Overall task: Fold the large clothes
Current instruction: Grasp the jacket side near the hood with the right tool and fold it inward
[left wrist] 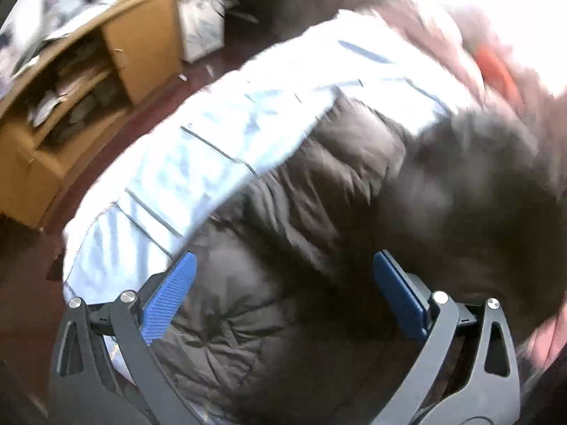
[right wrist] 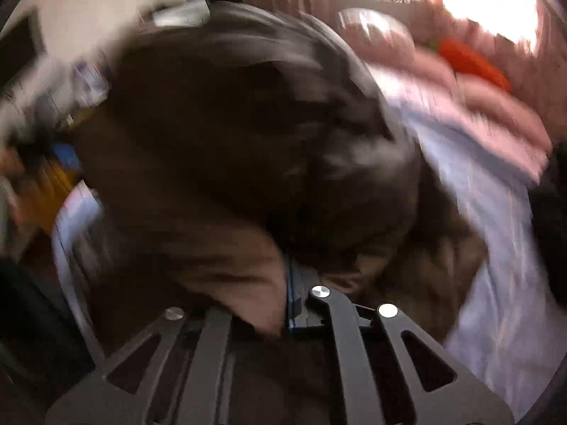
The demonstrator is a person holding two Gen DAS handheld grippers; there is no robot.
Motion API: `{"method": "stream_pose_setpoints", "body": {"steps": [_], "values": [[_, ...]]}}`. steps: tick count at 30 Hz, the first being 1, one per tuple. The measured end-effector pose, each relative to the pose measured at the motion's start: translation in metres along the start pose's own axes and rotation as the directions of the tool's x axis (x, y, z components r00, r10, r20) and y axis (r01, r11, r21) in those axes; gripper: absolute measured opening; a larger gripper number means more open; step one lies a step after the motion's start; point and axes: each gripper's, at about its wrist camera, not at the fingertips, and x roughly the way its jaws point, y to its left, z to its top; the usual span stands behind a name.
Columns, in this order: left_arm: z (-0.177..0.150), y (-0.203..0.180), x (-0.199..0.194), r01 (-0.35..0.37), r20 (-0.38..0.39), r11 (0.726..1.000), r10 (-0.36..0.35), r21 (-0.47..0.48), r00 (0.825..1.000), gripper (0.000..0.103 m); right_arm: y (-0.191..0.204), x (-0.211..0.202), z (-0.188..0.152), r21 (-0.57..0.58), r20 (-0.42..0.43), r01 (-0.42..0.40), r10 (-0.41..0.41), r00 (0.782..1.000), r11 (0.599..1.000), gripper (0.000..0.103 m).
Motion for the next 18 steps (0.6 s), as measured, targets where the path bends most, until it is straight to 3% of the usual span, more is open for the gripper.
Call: {"method": "stream_pose_setpoints", "body": {"steps": [2, 4, 6, 8, 13, 14, 15, 16, 17, 18], "values": [[0.001, 0.004, -0.016, 0.049, 0.08, 0.999, -0.047, -0.021, 0.996, 0.101, -0.014, 0.002, -0.019, 0.08, -0.023, 0.054, -0.052, 0.998, 0.995, 0.015], [0.0, -0.006, -0.023, -0.003, 0.134, 1.0, -0.001, 0.029, 0.991, 0.101, -0.023, -0.004, -0.034, 0.139, 0.019, 0.099, -0.103, 0.995, 0.985, 0.02], [-0.001, -0.02, -0.022, 0.01, 0.16, 0.997, -0.023, 0.082, 0.987, 0.101, -0.02, 0.0, -0.039, 0.097, 0.004, 0.155, -0.156, 0.988, 0.983, 0.022], [-0.003, -0.037, -0.018, 0.059, 0.135, 0.987, -0.08, 0.149, 0.988, 0.101, -0.015, 0.004, -0.038, 0.048, -0.017, 0.158, -0.157, 0.987, 0.986, 0.023], [-0.022, -0.08, 0.008, 0.088, 0.029, 0.954, -0.1, 0.286, 0.995, 0.101, 0.021, -0.013, -0.033, -0.077, 0.087, 0.2, -0.193, 0.977, 0.977, 0.027], [-0.026, -0.086, 0.013, 0.09, 0.009, 0.949, -0.097, 0.303, 0.995, 0.101, 0.029, -0.018, -0.031, -0.121, 0.12, 0.224, -0.21, 0.97, 0.967, 0.033], [-0.031, -0.09, 0.015, 0.09, -0.003, 0.945, -0.094, 0.314, 0.996, 0.101, 0.036, -0.024, -0.029, -0.169, 0.141, 0.243, -0.22, 0.965, 0.955, 0.054], [-0.035, -0.094, 0.019, 0.092, -0.017, 0.942, -0.091, 0.324, 0.996, 0.101, 0.038, -0.022, -0.03, -0.2, 0.147, 0.258, -0.231, 0.962, 0.945, 0.068], [-0.037, -0.097, 0.022, 0.094, -0.032, 0.938, -0.088, 0.334, 0.996, 0.101, 0.043, -0.026, -0.031, -0.231, 0.151, 0.266, -0.235, 0.96, 0.936, 0.102], [-0.041, -0.099, 0.025, 0.091, -0.039, 0.936, -0.082, 0.34, 0.996, 0.101, 0.049, -0.032, -0.033, -0.269, 0.174, 0.262, -0.221, 0.96, 0.927, 0.102]]}}
